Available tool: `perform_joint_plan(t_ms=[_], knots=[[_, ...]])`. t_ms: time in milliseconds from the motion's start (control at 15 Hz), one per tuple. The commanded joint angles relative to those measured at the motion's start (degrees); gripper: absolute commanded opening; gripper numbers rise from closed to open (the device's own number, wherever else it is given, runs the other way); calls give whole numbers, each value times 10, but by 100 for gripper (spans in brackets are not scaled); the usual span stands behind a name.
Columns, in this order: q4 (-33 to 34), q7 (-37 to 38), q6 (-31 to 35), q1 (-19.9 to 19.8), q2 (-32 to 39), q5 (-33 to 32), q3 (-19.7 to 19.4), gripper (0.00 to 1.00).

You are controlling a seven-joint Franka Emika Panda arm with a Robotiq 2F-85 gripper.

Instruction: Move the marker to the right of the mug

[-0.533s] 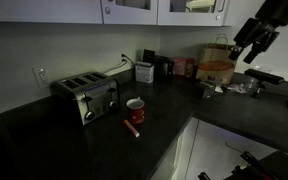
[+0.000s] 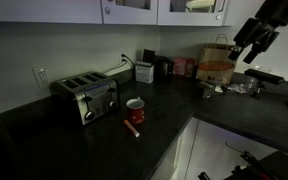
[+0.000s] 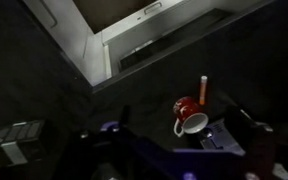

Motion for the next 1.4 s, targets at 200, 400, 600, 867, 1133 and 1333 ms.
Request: perform_joint_plan(t_ms=[200, 400, 600, 867, 1133, 1333], knots=[[14, 86, 102, 18, 133, -2, 113, 100], [35, 134, 167, 45, 251, 0, 172, 100], [75, 161, 210, 69, 366, 9, 205, 100], [146, 164, 252, 94, 511, 30, 228, 100], [198, 171, 361, 104, 640, 60, 254, 100], [233, 172, 431, 109, 723, 56, 270, 100]])
